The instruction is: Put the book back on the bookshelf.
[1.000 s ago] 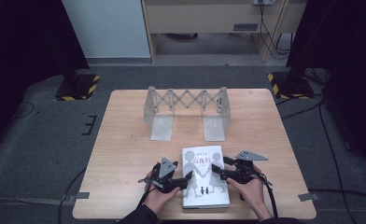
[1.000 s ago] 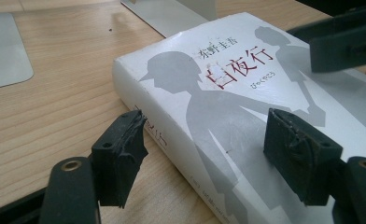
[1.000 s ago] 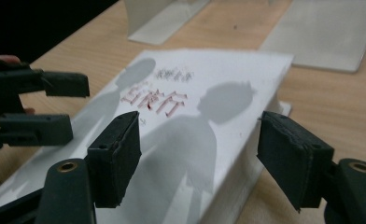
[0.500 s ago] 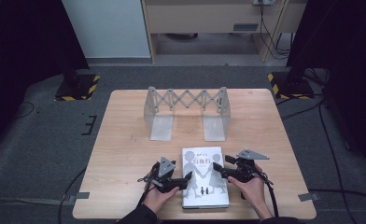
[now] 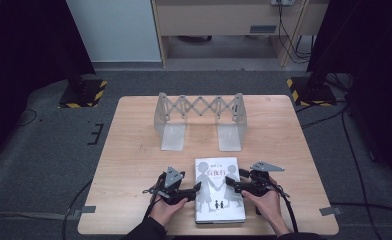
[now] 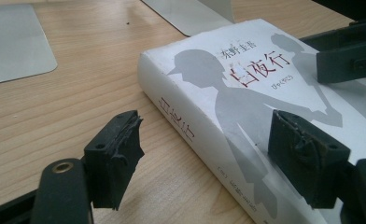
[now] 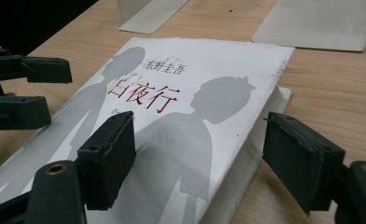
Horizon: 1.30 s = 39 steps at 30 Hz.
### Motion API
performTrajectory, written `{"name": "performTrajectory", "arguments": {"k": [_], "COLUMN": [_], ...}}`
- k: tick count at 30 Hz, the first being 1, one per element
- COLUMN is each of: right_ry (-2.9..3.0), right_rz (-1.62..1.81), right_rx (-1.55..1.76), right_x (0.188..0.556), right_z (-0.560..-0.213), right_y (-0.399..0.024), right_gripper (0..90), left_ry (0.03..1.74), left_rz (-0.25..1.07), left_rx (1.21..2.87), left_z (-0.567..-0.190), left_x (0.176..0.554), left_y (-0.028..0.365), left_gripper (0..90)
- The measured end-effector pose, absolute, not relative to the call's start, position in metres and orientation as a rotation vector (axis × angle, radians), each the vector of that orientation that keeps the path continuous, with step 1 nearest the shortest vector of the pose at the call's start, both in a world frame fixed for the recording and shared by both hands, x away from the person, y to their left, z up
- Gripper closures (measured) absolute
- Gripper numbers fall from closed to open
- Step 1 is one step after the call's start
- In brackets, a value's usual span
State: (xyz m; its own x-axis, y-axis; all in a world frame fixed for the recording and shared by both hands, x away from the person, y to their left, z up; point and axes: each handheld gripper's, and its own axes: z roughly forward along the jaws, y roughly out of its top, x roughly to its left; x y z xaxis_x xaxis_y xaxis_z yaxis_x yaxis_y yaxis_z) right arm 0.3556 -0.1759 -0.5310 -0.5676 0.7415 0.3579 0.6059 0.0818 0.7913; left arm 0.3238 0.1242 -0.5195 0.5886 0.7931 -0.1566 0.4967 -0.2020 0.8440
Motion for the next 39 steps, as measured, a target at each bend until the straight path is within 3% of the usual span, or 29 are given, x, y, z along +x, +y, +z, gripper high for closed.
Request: {"name": "performTrajectory", "arguments": {"k": [39], "right_ry": [2.163], "right_rz": [1.628], "right_rx": [1.308], "right_x": [0.359], "right_z": [-0.509], "right_y": [-0.156], "right_gripper": [24.1], "left_ry": [1.067], "left_rz": [0.375], "left_rx": [1.815], "left_z": [-0.517], "left_x": [0.325], "left_y": [0.136], "left_gripper": [25.8]}}
